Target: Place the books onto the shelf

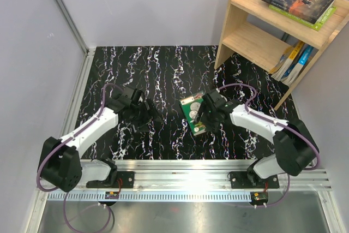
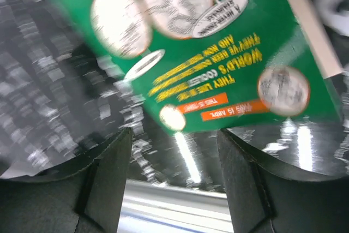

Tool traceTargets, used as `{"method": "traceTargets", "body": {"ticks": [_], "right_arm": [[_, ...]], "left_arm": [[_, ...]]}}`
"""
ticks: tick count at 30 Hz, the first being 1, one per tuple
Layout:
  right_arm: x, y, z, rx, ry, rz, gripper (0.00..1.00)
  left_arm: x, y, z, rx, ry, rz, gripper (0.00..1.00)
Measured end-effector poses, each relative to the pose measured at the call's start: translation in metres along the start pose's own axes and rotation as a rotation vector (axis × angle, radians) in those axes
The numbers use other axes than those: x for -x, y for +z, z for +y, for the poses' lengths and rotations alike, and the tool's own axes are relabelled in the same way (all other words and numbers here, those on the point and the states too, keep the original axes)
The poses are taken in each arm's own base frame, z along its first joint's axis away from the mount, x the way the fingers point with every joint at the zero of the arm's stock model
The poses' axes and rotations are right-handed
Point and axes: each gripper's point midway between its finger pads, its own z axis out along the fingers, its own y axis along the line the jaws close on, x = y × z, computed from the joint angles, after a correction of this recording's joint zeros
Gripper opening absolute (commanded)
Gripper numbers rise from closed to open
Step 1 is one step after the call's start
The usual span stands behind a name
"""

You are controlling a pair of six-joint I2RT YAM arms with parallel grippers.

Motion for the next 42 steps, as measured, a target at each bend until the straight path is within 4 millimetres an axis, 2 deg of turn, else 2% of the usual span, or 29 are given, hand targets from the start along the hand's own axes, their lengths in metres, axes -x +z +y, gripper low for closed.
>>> {"method": "traceTargets", "body": {"ticks": [2, 5, 9, 11, 13, 15, 19, 22, 26, 29, 31, 35, 36, 40, 41, 42], "right_arm": [[0.003, -0.010, 0.020, 0.065, -0.031, -0.002, 0.72], [0.021, -0.037, 0.044, 0.146, -0.108, -0.069, 0.78], [0.063, -0.076, 0.065, 0.187, -0.214, -0.211, 0.80], [0.085, -0.082, 0.061, 0.164, -0.227, -0.253, 0.80], [0.108, -0.075, 0.046, 0.105, -0.221, -0.279, 0.80], [0.124, -0.059, 0.025, 0.024, -0.214, -0.274, 0.81], [0.139, -0.021, -0.010, -0.100, -0.204, -0.205, 0.81], [0.147, 0.001, -0.020, -0.141, -0.215, -0.163, 0.81], [0.154, 0.019, -0.010, -0.110, -0.240, -0.141, 0.81], [0.149, 0.031, 0.001, -0.047, -0.243, -0.111, 0.80], [0.141, 0.040, 0.007, 0.015, -0.234, -0.093, 0.80], [0.116, 0.055, 0.001, 0.069, -0.198, -0.029, 0.79], [0.116, 0.054, 0.005, 0.097, -0.191, -0.035, 0.78], [0.109, 0.058, 0.016, 0.186, -0.173, -0.028, 0.59], [0.106, 0.058, 0.018, 0.204, -0.168, -0.021, 0.51], [0.103, 0.059, 0.019, 0.219, -0.167, -0.010, 0.46]], "left_arm": [[0.001, 0.004, -0.002, -0.005, -0.001, 0.007, 0.81], [0.003, 0.012, -0.004, -0.011, -0.004, 0.020, 0.81], [0.005, 0.024, -0.007, -0.015, -0.013, 0.042, 0.81], [0.006, 0.030, -0.009, -0.013, -0.017, 0.053, 0.81], [0.007, 0.035, -0.010, -0.010, -0.022, 0.065, 0.81], [0.009, 0.041, -0.014, -0.009, -0.022, 0.075, 0.81], [0.009, 0.061, -0.028, -0.015, -0.012, 0.128, 0.80], [0.009, 0.080, -0.043, -0.027, 0.008, 0.167, 0.80], [0.004, 0.098, -0.058, -0.052, 0.018, 0.206, 0.80], [0.002, 0.110, -0.070, -0.079, 0.017, 0.235, 0.79], [0.001, 0.118, -0.076, -0.095, 0.015, 0.251, 0.79], [-0.005, 0.127, -0.085, -0.146, -0.008, 0.304, 0.79], [-0.005, 0.128, -0.088, -0.160, -0.011, 0.313, 0.79], [-0.008, 0.132, -0.098, -0.224, -0.019, 0.346, 0.79], [-0.010, 0.132, -0.099, -0.242, -0.021, 0.356, 0.79], [-0.011, 0.133, -0.100, -0.257, -0.024, 0.364, 0.79]]}}
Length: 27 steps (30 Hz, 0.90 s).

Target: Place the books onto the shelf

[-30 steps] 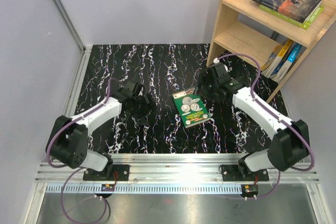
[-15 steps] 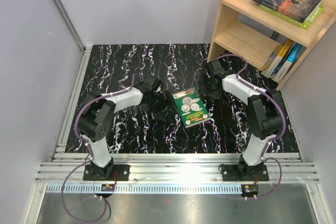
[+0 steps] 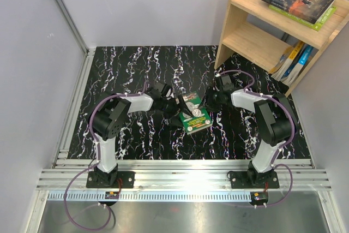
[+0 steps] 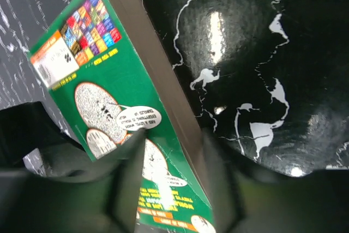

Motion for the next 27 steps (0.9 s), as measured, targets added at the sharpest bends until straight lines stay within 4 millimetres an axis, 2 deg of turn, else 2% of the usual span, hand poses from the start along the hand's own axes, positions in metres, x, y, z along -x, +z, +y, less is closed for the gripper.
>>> {"method": "traceTargets", "body": {"ticks": [3, 7, 8, 14, 18, 22, 27], "right_arm": [[-0.003, 0.000, 0.001, 0.027, 0.004, -0.005, 0.31], [-0.003, -0.006, 0.006, 0.060, 0.006, -0.035, 0.04], [-0.003, -0.008, 0.007, 0.067, 0.004, -0.044, 0.00], [-0.002, -0.022, 0.021, 0.127, 0.026, -0.102, 0.00], [-0.008, -0.041, 0.045, 0.214, 0.042, -0.103, 0.00], [-0.017, -0.063, 0.068, 0.272, 0.030, -0.069, 0.00], [-0.021, -0.089, 0.096, 0.331, 0.034, -0.030, 0.00]], "left_arm": [[-0.008, 0.002, 0.001, -0.043, -0.032, 0.050, 0.79], [-0.018, 0.002, 0.002, -0.092, -0.059, 0.099, 0.78], [-0.018, 0.002, 0.001, -0.103, -0.057, 0.102, 0.78], [-0.021, -0.001, -0.002, -0.130, -0.058, 0.107, 0.78], [-0.025, -0.009, 0.004, -0.126, -0.082, 0.097, 0.78], [-0.025, -0.030, 0.012, -0.156, -0.099, 0.053, 0.79], [-0.006, -0.060, 0.017, -0.260, -0.122, -0.044, 0.79]]}}
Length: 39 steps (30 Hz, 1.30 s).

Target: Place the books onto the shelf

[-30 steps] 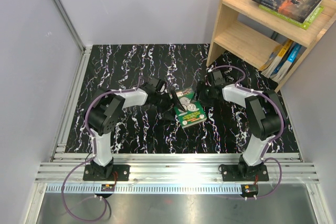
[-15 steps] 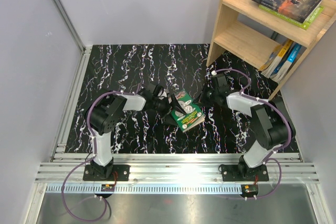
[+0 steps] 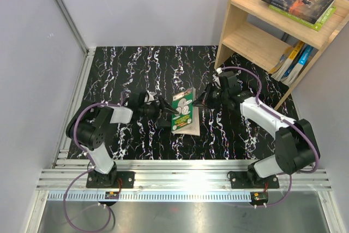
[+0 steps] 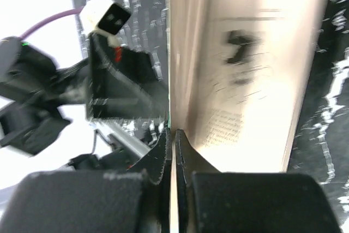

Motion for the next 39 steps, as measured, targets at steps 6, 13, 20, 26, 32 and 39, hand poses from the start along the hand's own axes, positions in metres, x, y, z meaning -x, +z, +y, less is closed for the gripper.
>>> {"method": "traceTargets", "body": {"ticks": [6, 13, 20, 26, 32, 39], "right_arm": [[-0.006, -0.010, 0.016, 0.061, 0.077, 0.007, 0.00], [-0.034, -0.022, 0.008, 0.112, 0.202, 0.024, 0.00], [-0.025, -0.037, 0.033, 0.213, 0.231, -0.032, 0.00], [-0.014, -0.044, 0.038, 0.124, 0.170, -0.027, 1.00], [-0.034, -0.034, -0.028, -0.149, 0.155, 0.012, 1.00], [-0.087, -0.011, -0.122, -0.431, 0.238, 0.170, 1.00]], "left_arm": [[0.016, -0.016, 0.002, -0.101, -0.059, -0.052, 0.79], [0.033, -0.023, -0.022, -0.276, -0.074, -0.067, 0.74], [0.040, -0.019, -0.016, -0.342, -0.132, -0.052, 0.73], [0.043, -0.012, -0.004, -0.226, -0.052, -0.052, 0.74], [0.062, -0.008, -0.010, -0.049, 0.125, -0.080, 0.74], [0.041, -0.008, 0.027, 0.100, 0.095, -0.008, 0.73]]}}
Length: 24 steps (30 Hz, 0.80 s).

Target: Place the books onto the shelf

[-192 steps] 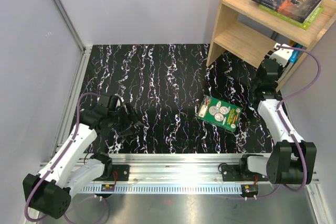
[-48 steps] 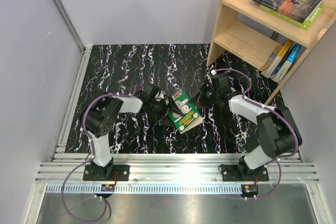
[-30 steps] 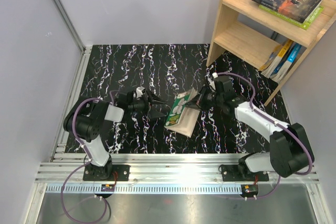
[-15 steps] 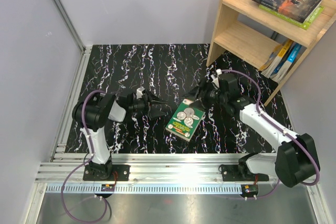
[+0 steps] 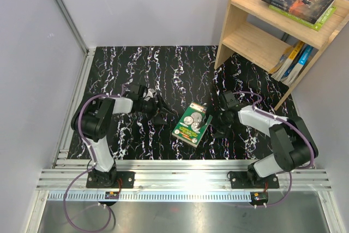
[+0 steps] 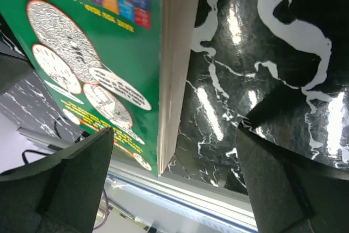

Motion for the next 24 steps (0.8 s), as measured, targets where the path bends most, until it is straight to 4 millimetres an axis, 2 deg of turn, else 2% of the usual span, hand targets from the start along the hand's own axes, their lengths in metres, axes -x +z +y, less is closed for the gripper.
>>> {"method": "traceTargets", "body": {"ticks": [6, 12, 13, 14, 15, 18, 20, 21, 24], "right_arm": [[0.008, 0.005, 0.013, 0.058, -0.001, -0.014, 1.00], [0.023, 0.017, 0.043, 0.157, 0.012, -0.020, 1.00], [0.025, 0.020, 0.049, 0.176, 0.010, -0.022, 0.97], [0.027, 0.022, 0.053, 0.184, 0.003, -0.026, 0.90], [0.030, 0.023, 0.056, 0.186, -0.002, -0.034, 0.62], [0.039, 0.035, 0.052, 0.162, -0.013, -0.065, 0.18], [0.043, 0.036, 0.057, 0.182, -0.026, -0.080, 0.03], [0.045, 0.035, 0.060, 0.192, -0.038, -0.089, 0.00], [0.044, 0.035, 0.061, 0.195, -0.054, -0.093, 0.00]], "left_arm": [[-0.015, 0.006, -0.001, 0.048, 0.028, 0.067, 0.73], [-0.024, 0.021, -0.009, 0.085, 0.061, 0.148, 0.73], [-0.027, 0.025, -0.011, 0.091, 0.071, 0.165, 0.73], [-0.031, 0.028, -0.012, 0.098, 0.081, 0.181, 0.73], [-0.034, 0.030, -0.012, 0.106, 0.088, 0.195, 0.73], [-0.044, 0.029, -0.009, 0.133, 0.079, 0.229, 0.73], [-0.049, 0.028, -0.007, 0.144, 0.064, 0.248, 0.73], [-0.050, 0.028, -0.007, 0.143, 0.063, 0.251, 0.73], [-0.051, 0.028, -0.006, 0.141, 0.070, 0.256, 0.73]]}}
